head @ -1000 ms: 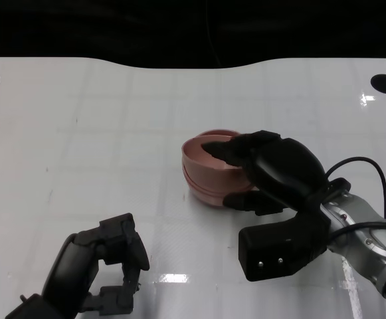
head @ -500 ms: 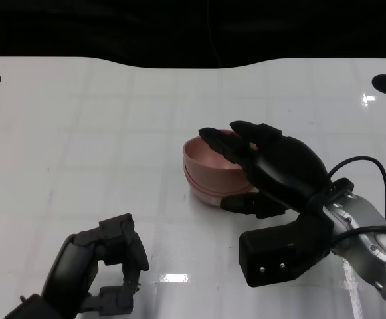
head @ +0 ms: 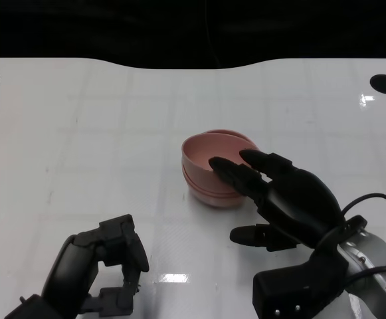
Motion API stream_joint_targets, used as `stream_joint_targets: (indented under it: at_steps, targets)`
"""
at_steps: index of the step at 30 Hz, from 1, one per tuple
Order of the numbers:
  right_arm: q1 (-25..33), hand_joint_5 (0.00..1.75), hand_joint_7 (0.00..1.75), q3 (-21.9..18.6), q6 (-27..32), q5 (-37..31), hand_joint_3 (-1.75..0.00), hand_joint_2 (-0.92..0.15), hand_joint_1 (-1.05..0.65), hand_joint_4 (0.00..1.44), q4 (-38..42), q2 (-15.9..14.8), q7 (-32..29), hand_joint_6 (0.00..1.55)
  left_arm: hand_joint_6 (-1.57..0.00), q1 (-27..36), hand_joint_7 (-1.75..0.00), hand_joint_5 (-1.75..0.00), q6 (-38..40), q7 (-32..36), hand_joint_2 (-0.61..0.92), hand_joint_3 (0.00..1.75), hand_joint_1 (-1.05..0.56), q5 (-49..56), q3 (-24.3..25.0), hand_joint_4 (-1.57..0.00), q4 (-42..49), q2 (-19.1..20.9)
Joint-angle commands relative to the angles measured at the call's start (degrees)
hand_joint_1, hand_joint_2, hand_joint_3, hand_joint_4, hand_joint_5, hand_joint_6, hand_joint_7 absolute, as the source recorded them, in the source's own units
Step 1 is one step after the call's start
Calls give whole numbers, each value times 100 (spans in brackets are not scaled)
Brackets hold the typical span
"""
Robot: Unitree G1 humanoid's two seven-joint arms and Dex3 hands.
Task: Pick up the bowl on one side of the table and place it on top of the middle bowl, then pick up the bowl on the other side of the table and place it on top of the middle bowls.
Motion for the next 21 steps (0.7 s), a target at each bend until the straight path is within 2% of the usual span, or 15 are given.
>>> stream_joint_targets:
  at_steps: [1,8,11,13,21]
  targets:
    - [79,9,5,-103,-61,22,-42,-92,-79,16,-149,-147,-70,19,-81,46,-158,-175,53,30,39,140,-7,-13,29,-89,-59,70]
    - [462,11,5,-359,-310,197,-41,-92,-76,18,-608,-327,-82,19,-81,34,-159,-175,82,6,38,142,-6,-47,20,-89,-56,56]
    - [1070,15,8,-633,-822,226,-40,-92,-71,22,-1081,-696,-556,25,-81,-7,-159,-175,63,4,38,142,-6,-36,29,-89,0,70]
    - [1288,16,8,-744,-1019,299,-39,-92,-70,22,-1196,-799,-612,26,-80,-21,-159,-175,47,-14,38,142,-6,-48,32,-89,23,76]
    - [1859,20,6,-1145,-1832,530,-36,-92,-64,21,-1375,-823,-1153,23,-79,-50,-160,-175,-46,-45,39,141,-6,-83,23,-90,102,59]
